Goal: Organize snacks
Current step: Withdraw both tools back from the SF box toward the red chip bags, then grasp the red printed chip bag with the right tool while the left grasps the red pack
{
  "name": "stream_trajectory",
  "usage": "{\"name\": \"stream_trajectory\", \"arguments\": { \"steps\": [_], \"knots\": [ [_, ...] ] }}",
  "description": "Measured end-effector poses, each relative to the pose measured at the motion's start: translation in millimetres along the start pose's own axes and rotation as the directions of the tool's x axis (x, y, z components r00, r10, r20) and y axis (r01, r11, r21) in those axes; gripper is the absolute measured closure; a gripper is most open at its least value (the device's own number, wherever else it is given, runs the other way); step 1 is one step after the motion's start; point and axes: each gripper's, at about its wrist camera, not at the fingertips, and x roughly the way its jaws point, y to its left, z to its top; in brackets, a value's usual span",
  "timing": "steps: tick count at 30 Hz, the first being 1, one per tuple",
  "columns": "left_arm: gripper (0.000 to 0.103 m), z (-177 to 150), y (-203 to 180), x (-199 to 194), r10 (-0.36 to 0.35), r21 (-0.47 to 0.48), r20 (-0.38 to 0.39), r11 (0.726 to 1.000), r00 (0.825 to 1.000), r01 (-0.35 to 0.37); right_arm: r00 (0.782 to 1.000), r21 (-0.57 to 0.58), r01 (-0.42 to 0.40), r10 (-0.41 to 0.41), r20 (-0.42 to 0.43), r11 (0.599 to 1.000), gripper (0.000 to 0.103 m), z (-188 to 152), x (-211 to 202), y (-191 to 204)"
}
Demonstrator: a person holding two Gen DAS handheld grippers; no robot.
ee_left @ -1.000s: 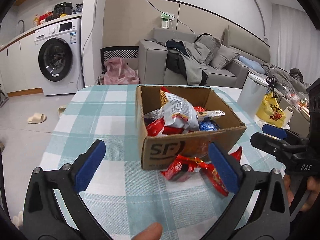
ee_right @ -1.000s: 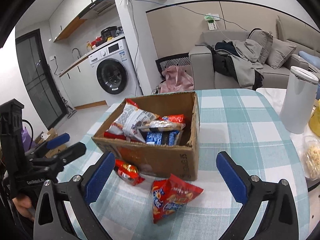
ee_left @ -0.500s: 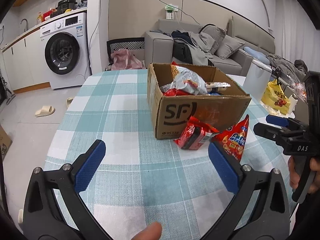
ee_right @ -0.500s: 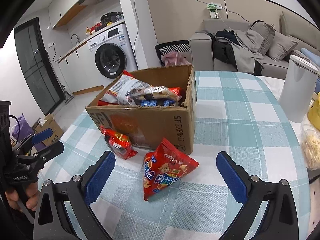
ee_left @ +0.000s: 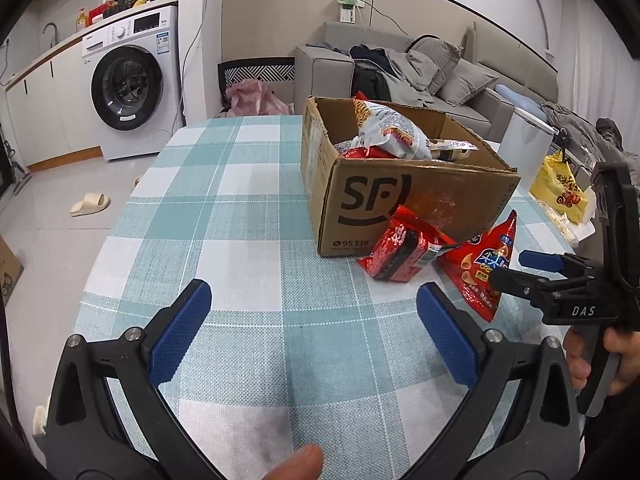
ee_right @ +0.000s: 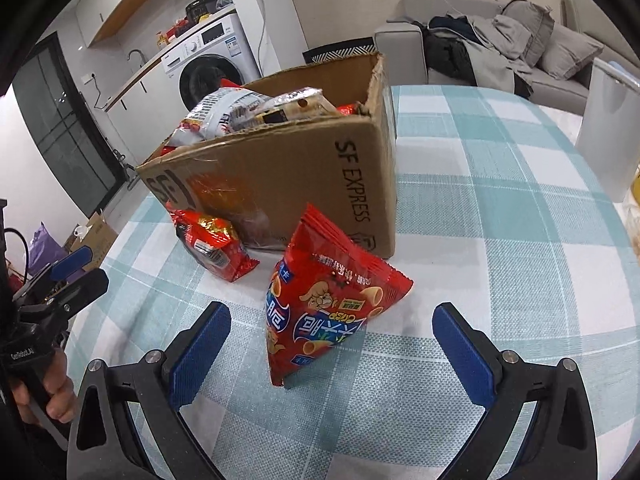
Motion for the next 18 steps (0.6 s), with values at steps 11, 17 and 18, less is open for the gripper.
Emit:
{"name": "stream_trajectory", "arguments": {
  "steps": [11, 17, 18],
  "knots": [
    [0.001, -4, -3, 8, -0.001, 0.008, -0.017, 1.000, 1.000, 0.001, 0.998, 0.067, -0.063, 0.064, -0.012, 0.996, 0.010, -2, 14, -7],
    [0.001, -6, -4, 12, -0.004, 0.012, -0.025, 1.000, 1.000, 0.005, 0.998, 0.094, -0.060, 0.058, 0.015, 0.994, 0.030, 0, 15, -14],
    [0.001, -7, -5, 12, -0.004, 0.013, -0.026, 1.000, 1.000, 0.005, 0.998, 0.100, -0.063, 0.061, 0.016, 0.993, 0.033, 1, 14, -15]
  ]
}}
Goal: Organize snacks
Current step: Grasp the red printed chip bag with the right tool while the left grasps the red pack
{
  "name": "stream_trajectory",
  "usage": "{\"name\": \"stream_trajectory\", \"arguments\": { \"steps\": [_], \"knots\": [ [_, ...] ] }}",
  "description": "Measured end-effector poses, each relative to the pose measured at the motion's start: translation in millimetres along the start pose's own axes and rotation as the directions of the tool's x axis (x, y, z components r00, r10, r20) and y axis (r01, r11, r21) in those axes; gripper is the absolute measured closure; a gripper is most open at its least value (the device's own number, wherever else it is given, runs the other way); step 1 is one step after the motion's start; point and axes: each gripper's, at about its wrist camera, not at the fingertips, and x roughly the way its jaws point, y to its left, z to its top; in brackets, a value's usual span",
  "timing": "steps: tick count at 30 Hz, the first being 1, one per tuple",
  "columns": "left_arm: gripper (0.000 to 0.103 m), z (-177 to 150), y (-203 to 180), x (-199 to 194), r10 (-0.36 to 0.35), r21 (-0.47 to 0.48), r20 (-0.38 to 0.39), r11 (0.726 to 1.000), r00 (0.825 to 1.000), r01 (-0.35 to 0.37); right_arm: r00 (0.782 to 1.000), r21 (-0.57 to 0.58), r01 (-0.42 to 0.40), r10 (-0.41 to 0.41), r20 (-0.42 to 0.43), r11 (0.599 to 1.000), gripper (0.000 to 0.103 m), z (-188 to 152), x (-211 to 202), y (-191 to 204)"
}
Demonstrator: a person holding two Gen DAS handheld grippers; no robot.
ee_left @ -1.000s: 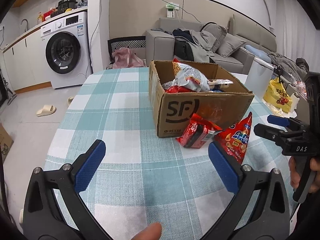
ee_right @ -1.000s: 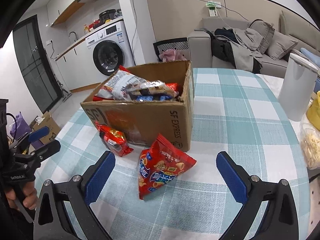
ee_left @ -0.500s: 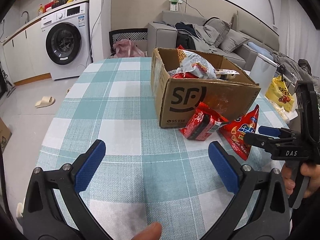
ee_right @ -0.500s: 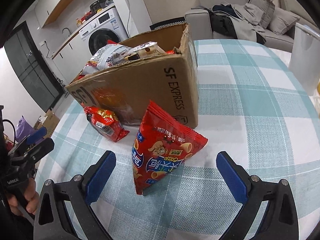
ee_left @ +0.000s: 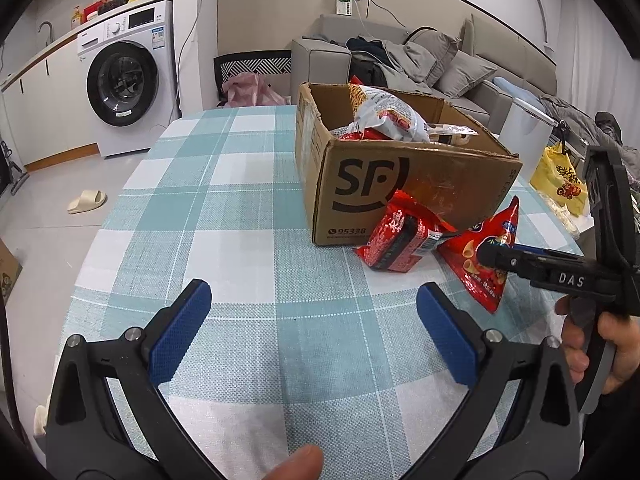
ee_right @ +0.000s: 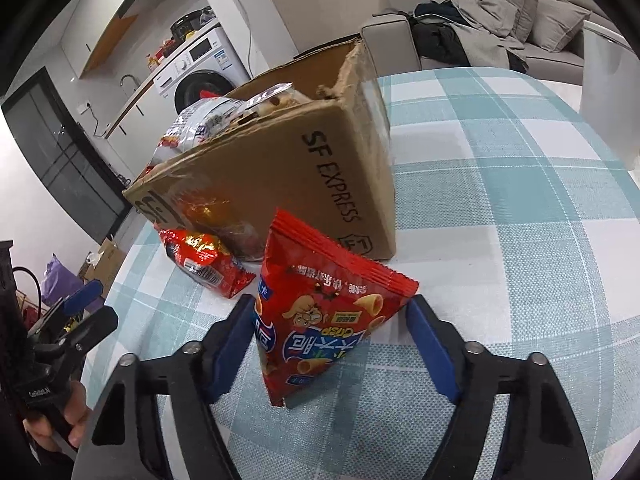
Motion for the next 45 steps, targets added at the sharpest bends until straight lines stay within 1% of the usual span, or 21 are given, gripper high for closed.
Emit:
{"name": "stream_trajectory", "arguments": {
  "steps": [1, 2, 6, 11, 15, 16, 18, 19, 20, 22, 23, 25, 27, 29, 31, 33, 35, 38, 41, 43, 45],
  "knots": [
    [0.001, 0, -1, 0, -0.001, 0.001, -0.001, 1.000, 1.000, 0.001, 1.000, 0.008, -0.013, 0.013, -0.002, 1.000, 0.038, 1, 0, -2],
    [0.001, 0, -1, 1, -0.002, 0.003, -0.002, 1.000, 1.000, 0.002, 1.000, 0.013, -0.027, 0.027, -0.004, 1.000, 0.050, 1, 0, -3],
    [0.001, -1, -1, 1, -0.004, 0.004, 0.002, 1.000, 1.000, 0.004, 0.997, 0.019, -0.075, 0.074, 0.015, 0.997, 0.061, 0, -6, -3],
    [0.001, 0, -1, 1, -0.006, 0.003, 0.000, 1.000, 1.000, 0.006, 0.994, 0.006, -0.099, 0.099, 0.049, 0.995, 0.083, -2, -16, 3],
    [0.001, 0, 0, 0, -0.006, 0.000, 0.004, 1.000, 1.000, 0.006, 0.996, -0.006, -0.080, 0.080, 0.040, 0.997, 0.082, -2, -20, 8],
    [0.001, 0, -1, -1, -0.008, 0.002, 0.005, 1.000, 1.000, 0.008, 0.996, -0.006, -0.078, 0.078, 0.037, 0.997, 0.079, -1, -20, 9],
    [0.001, 0, -1, -1, -0.006, 0.005, 0.005, 1.000, 1.000, 0.006, 0.998, 0.008, -0.066, 0.065, 0.025, 0.998, 0.067, -1, -18, 8],
    [0.001, 0, -2, 0, -0.007, 0.007, 0.005, 1.000, 1.000, 0.007, 0.998, 0.026, -0.064, 0.063, 0.027, 0.998, 0.058, 0, -17, 6],
    [0.001, 0, -2, -1, -0.009, 0.009, 0.004, 1.000, 1.000, 0.009, 0.997, 0.037, -0.068, 0.067, 0.029, 0.997, 0.052, 0, -17, 4],
    [0.001, 0, -1, -2, -0.011, 0.010, 0.008, 1.000, 1.000, 0.011, 0.997, 0.068, -0.072, 0.070, 0.032, 0.995, 0.049, 1, -17, 0],
    [0.001, 0, -1, -2, -0.012, 0.008, 0.010, 1.000, 1.000, 0.012, 0.997, 0.080, -0.067, 0.064, 0.034, 0.995, 0.041, 2, -17, -1],
    [0.001, 0, 1, -1, -0.011, 0.002, 0.004, 1.000, 1.000, 0.011, 0.997, 0.121, -0.072, 0.067, 0.046, 0.990, 0.034, 6, -16, -4],
    [0.001, 0, 3, 0, -0.012, -0.006, 0.002, 1.000, 1.000, 0.012, 0.996, 0.153, -0.078, 0.072, 0.044, 0.985, 0.032, 12, -11, -5],
    [0.001, 0, 4, 0, -0.014, -0.011, 0.001, 1.000, 1.000, 0.014, 0.997, 0.182, -0.079, 0.075, 0.031, 0.980, 0.032, 18, -5, -4],
    [0.001, 0, 6, 0, -0.014, -0.016, 0.001, 1.000, 1.000, 0.014, 0.999, 0.200, -0.033, 0.031, 0.016, 0.979, 0.032, 23, 3, -4],
    [0.001, 0, 6, 0, -0.016, -0.017, 0.001, 1.000, 1.000, 0.016, 1.000, 0.238, -0.028, 0.028, 0.003, 0.971, 0.033, 24, 10, -9],
    [0.001, 0, 7, 0, -0.012, -0.017, 0.000, 1.000, 1.000, 0.012, 1.000, 0.250, -0.021, 0.018, 0.013, 0.968, 0.044, 24, 10, -12],
    [0.001, -1, 8, 3, -0.017, -0.023, -0.010, 1.000, 1.000, 0.016, 0.997, 0.254, -0.073, 0.073, 0.011, 0.964, 0.048, 20, 9, -17],
    [0.001, -3, 7, 6, -0.018, -0.020, -0.017, 1.000, 1.000, 0.018, 0.992, 0.245, -0.130, 0.124, 0.037, 0.961, 0.063, 15, -1, -20],
    [0.001, -4, 4, 9, -0.019, -0.015, -0.020, 1.000, 1.000, 0.018, 0.989, 0.228, -0.142, 0.131, 0.060, 0.963, 0.069, 13, -13, -20],
    [0.001, -6, 0, 13, -0.023, -0.010, -0.032, 1.000, 0.999, 0.022, 0.988, 0.221, -0.147, 0.135, 0.070, 0.964, 0.071, 9, -19, -22]
  ]
}}
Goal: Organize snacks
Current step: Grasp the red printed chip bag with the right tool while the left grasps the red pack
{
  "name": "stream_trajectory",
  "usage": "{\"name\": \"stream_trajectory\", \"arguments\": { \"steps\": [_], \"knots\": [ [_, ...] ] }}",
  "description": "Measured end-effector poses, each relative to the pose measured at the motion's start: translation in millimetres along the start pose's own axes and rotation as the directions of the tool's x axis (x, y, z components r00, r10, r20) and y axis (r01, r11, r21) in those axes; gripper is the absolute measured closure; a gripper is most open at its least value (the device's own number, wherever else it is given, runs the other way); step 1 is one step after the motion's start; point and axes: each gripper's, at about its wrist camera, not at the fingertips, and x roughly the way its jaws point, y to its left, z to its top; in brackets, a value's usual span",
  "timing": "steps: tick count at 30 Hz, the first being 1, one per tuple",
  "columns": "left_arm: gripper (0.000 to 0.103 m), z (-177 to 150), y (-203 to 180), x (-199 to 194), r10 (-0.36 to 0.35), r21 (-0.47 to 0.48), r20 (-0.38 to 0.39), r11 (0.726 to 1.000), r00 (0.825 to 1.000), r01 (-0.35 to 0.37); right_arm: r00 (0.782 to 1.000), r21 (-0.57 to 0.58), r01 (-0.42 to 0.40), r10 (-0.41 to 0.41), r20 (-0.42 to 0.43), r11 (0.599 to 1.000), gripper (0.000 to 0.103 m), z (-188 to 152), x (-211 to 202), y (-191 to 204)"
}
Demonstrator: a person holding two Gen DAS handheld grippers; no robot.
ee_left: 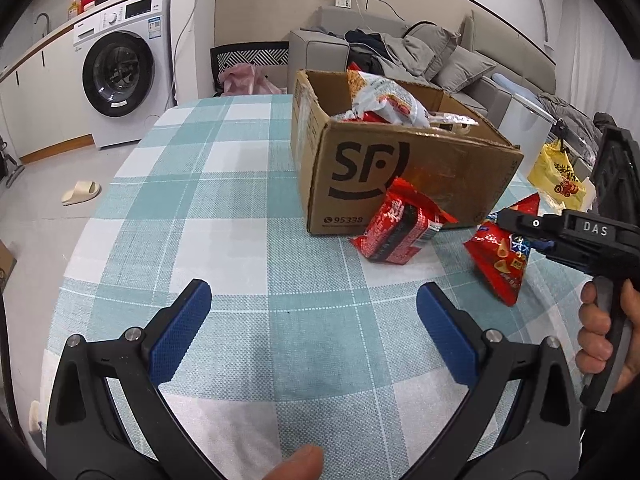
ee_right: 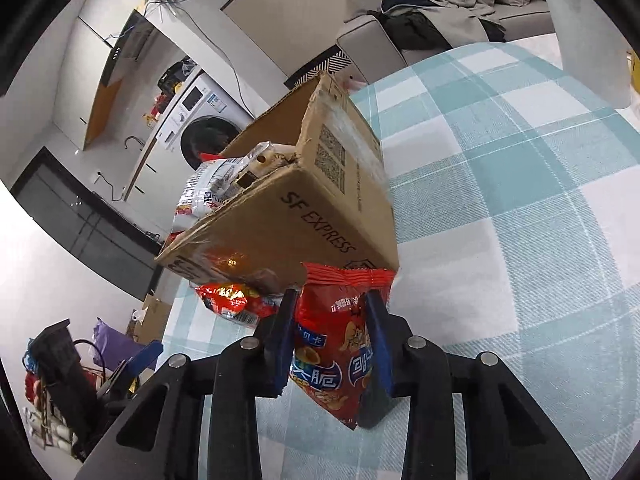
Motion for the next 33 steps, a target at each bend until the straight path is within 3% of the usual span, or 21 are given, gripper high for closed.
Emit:
{"name": "stream_trajectory", "arguments": {
  "steps": [5, 11, 16, 23, 27, 29, 31, 33],
  "knots": [
    [0.001, -3, -12, 9, -0.011, 0.020, -0.015, 1.000, 1.000, 0.011, 0.998, 0.008, -0.063, 0.063, 0.000, 0.998, 0.075, -5, -15, -8],
    [0.001, 7, -29, 27, -0.014, 0.014, -0.021, 1.000, 1.000, 0.014, 0.997, -0.011, -0.070, 0.070, 0.014, 0.997, 0.075, -5, -29, -10],
    [0.001, 17, -47, 50, 0.065, 0.059, -0.013, 0.996, 0.998, -0.064, 0.996, -0.021, -0.085, 0.086, 0.017, 0.996, 0.075, -4, -34, -10],
    [0.002, 23, -55, 68, 0.067, 0.059, -0.040, 0.996, 0.997, -0.065, 0.996, 0.001, -0.089, 0.089, 0.009, 0.996, 0.075, -4, -31, -15],
    [0.015, 26, -66, 75, 0.059, 0.081, -0.047, 0.995, 0.997, -0.055, 0.996, 0.008, -0.089, 0.089, 0.006, 0.996, 0.075, -3, -30, -17],
    [0.029, 26, -70, 77, 0.052, 0.089, -0.052, 0.995, 0.997, -0.048, 0.996, 0.008, -0.089, 0.089, 0.004, 0.996, 0.075, -3, -30, -17],
    [0.052, 27, -75, 82, 0.037, 0.094, -0.069, 0.995, 0.997, -0.030, 0.996, 0.008, -0.089, 0.089, 0.007, 0.996, 0.075, -3, -31, -17],
    [0.062, 26, -76, 83, 0.003, 0.095, -0.077, 0.996, 0.997, 0.005, 0.996, 0.009, -0.091, 0.091, 0.009, 0.996, 0.075, -3, -31, -17]
  ]
}}
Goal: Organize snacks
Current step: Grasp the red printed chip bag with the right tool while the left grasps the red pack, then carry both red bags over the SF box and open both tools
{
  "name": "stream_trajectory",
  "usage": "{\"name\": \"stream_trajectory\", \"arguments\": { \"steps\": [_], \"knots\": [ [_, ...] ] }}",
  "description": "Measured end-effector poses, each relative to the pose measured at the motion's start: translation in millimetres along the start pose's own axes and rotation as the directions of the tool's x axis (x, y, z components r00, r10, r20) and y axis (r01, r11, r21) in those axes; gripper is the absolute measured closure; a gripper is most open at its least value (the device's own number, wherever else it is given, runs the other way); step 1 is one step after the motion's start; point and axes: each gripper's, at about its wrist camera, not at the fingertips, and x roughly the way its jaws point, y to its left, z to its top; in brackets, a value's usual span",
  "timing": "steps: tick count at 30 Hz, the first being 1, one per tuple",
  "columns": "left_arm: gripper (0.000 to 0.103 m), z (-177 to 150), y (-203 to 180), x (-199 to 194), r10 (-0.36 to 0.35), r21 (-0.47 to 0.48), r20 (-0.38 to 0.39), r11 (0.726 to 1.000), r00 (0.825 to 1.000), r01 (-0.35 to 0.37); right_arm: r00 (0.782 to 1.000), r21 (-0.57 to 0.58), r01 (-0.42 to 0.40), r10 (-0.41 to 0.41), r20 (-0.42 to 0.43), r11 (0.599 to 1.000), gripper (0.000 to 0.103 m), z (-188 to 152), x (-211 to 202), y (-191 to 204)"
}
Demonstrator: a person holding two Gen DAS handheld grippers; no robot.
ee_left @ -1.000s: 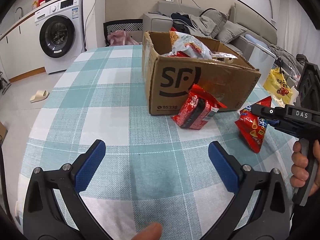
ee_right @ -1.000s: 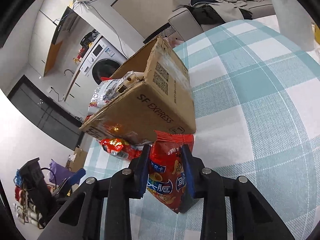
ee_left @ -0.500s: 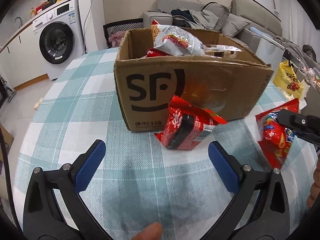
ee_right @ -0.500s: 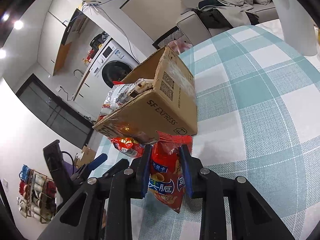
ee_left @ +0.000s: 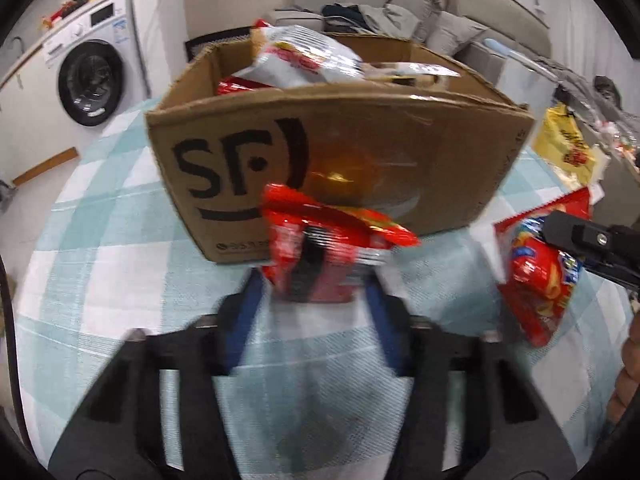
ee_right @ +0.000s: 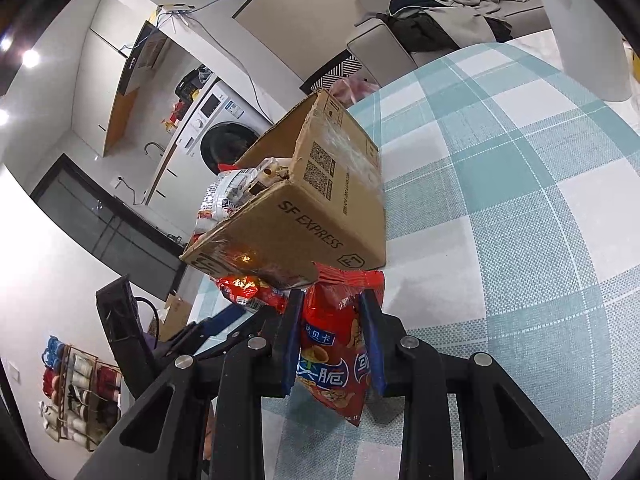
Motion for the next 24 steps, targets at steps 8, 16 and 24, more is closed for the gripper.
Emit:
{"name": "stream_trajectory", "arguments": {
  "steps": [8, 16, 24],
  "knots": [
    [0.062, -3, -6, -15, -0.037, 0.029, 0.054, 0.999, 0.998, 0.035, 1.000, -0.015, -0.013, 0.013, -0.002, 1.000, 0.075, -2, 1, 7],
    [0.062, -6, -1, -40, -0.058, 0.036, 0.079, 0.998, 0.995, 0.055, 0.999, -0.043, -0.039, 0.040, 0.018, 0.998, 0.075, -2, -6, 18],
    [0.062, -2, 17, -80, -0.083, 0.013, 0.142, 0.997, 0.986, 0.082, 0.994, -0.096, -0.081, 0.087, 0.063, 0.992, 0.075, -1, -23, 38]
  ]
}}
